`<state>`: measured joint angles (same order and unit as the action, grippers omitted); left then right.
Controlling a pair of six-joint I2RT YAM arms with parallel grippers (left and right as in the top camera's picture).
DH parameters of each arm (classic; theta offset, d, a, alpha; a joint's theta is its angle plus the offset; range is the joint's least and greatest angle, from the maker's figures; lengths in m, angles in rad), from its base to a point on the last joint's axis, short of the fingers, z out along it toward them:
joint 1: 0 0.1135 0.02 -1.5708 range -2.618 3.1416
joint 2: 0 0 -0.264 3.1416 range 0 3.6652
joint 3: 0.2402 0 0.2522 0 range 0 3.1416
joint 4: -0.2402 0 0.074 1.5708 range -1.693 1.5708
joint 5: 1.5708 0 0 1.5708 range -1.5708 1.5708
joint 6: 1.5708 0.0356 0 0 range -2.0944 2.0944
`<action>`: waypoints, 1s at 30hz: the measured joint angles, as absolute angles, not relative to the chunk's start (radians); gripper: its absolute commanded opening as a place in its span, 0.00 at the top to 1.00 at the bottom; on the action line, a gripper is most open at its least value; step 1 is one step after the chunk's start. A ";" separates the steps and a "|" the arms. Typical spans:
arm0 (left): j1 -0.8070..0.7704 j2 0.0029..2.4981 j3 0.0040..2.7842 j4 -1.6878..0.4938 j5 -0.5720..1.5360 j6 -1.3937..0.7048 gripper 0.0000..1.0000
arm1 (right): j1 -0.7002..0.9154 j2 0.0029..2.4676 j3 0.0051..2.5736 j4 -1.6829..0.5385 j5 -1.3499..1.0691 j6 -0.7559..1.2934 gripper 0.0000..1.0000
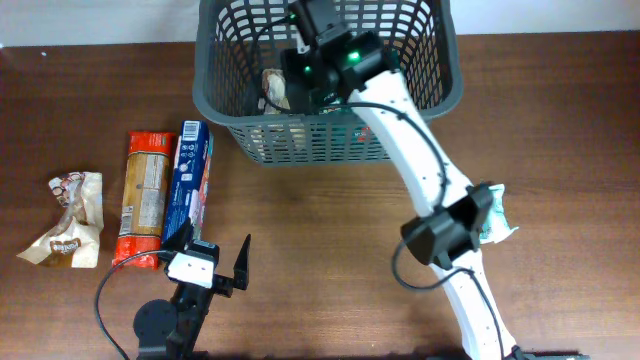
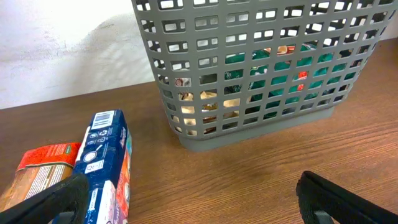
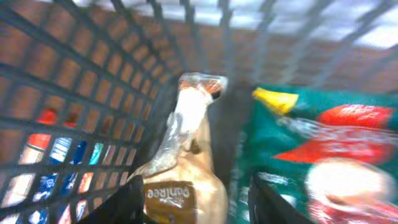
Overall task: Pack container
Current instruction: 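Lift the snack bag into the basket and release it, then grasp the mint-green wrapper with the right gripper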
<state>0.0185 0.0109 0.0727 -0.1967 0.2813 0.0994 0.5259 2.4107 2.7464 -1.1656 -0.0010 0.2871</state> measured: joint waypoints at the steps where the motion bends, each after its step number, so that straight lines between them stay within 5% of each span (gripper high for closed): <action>1: 0.019 0.011 0.073 -0.196 0.281 0.099 0.01 | 0.511 2.350 2.758 -1.175 0.012 0.267 0.42; 5: 0.019 0.011 0.073 -0.197 0.281 0.099 0.01 | 0.437 2.161 2.771 -1.181 0.023 0.239 0.41; 14: 0.019 0.011 0.073 -0.197 0.281 0.099 0.01 | -0.044 1.737 2.711 -1.181 0.062 0.224 0.31; 21: 0.019 0.011 0.073 -0.197 0.281 0.099 0.01 | -0.290 1.630 2.283 -1.177 0.055 0.142 0.18; 30: 0.019 0.011 0.073 -0.196 0.281 0.099 0.01 | -0.318 1.745 1.626 -1.033 -0.005 -0.096 0.17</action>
